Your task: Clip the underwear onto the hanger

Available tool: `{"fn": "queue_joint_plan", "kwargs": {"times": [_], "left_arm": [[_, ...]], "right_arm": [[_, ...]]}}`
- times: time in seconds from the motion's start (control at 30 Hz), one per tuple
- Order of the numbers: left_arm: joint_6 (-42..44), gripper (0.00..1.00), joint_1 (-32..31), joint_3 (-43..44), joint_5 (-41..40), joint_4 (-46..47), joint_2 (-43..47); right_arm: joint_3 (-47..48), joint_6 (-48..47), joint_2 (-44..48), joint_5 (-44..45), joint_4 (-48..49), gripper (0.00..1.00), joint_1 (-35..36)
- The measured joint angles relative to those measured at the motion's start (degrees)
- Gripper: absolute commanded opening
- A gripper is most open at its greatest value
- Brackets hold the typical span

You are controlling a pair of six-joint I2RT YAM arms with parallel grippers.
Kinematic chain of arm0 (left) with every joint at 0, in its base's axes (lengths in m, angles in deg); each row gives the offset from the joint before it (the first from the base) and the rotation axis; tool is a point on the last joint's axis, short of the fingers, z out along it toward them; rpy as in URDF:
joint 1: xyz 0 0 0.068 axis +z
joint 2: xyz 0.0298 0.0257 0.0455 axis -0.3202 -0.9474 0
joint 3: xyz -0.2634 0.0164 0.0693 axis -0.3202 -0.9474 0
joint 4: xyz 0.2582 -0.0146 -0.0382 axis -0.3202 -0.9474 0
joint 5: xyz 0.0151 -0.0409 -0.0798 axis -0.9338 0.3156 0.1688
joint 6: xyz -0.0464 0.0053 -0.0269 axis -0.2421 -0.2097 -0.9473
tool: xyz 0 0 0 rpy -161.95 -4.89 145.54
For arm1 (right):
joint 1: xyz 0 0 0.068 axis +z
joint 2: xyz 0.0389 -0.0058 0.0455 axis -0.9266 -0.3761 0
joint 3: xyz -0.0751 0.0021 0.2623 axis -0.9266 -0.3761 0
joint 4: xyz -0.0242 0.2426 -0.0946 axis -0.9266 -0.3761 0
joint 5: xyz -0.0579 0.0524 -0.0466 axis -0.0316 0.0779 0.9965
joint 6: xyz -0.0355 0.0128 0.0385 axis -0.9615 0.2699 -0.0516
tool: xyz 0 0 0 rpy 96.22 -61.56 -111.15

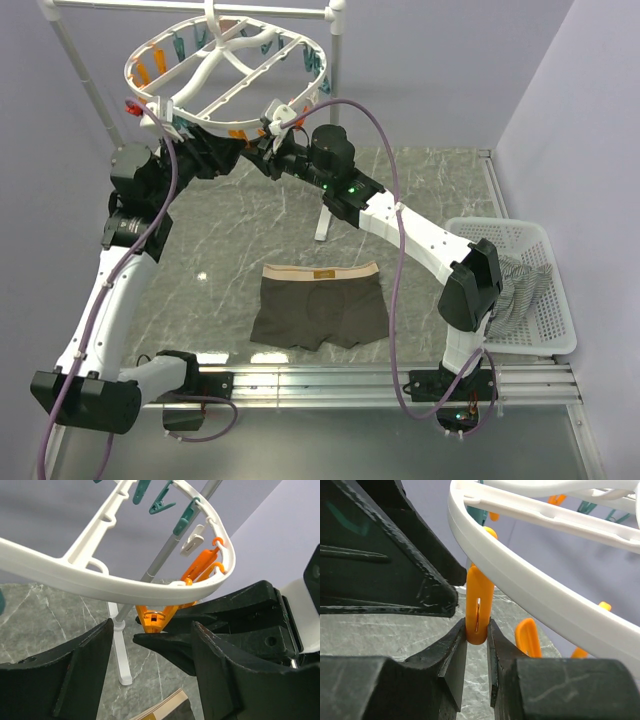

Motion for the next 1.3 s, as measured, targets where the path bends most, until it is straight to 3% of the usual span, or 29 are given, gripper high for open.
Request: {"fn": "queue_joint_plan", "kwargs": {"times": [0.57, 0.83, 0.87, 0.93, 0.97, 1.0, 1.07, 1.1, 1.3], "left_arm": [[-3.15, 0.62, 0.0, 0.02, -0.42, 5.86, -3.48], [-3.74, 0.47, -0.11, 0.02, -0.07, 7.15, -3.98], [-3.85, 0.41, -0.13, 0.02, 0.02, 7.19, -4.02], [-4.24, 0.32, -0.22, 0.02, 0.24, 7.32, -4.07], [-4.37, 0.2, -0.22, 0.02, 0.24, 7.37, -4.07], [-4.55, 0.14, -0.22, 0.02, 0.22, 7.5, -4.07], [-4.37, 0.0, -0.15, 0.02, 0.26, 7.74, -4.07], [-4.42, 0.0, -0.15, 0.02, 0.2, 7.98, -4.07], [-4.33, 0.0, -0.17, 0.02, 0.11, 8.22, -4.02]], "right_arm": [[0.0, 0.0, 0.02, -0.63, 0.17, 0.14, 0.0], [0.0, 0.02, 0.02, -0.5, 0.11, 0.13, -0.02], [0.0, 0.02, 0.0, -0.42, 0.04, 0.13, -0.02], [-0.02, 0.02, 0.02, -0.35, -0.22, 0.17, -0.02], [-0.07, 0.04, 0.02, -0.31, -0.22, 0.21, -0.02], [-0.15, 0.07, 0.02, -0.24, -0.13, 0.32, -0.02], [-0.68, 0.33, 0.33, -0.37, 0.17, 0.42, -0.04], [-1.27, 0.28, 0.59, -0.68, 0.11, 0.48, -0.04], [-8.2, 0.92, 4.33, -2.82, -1.73, 0.59, -1.09]]}}
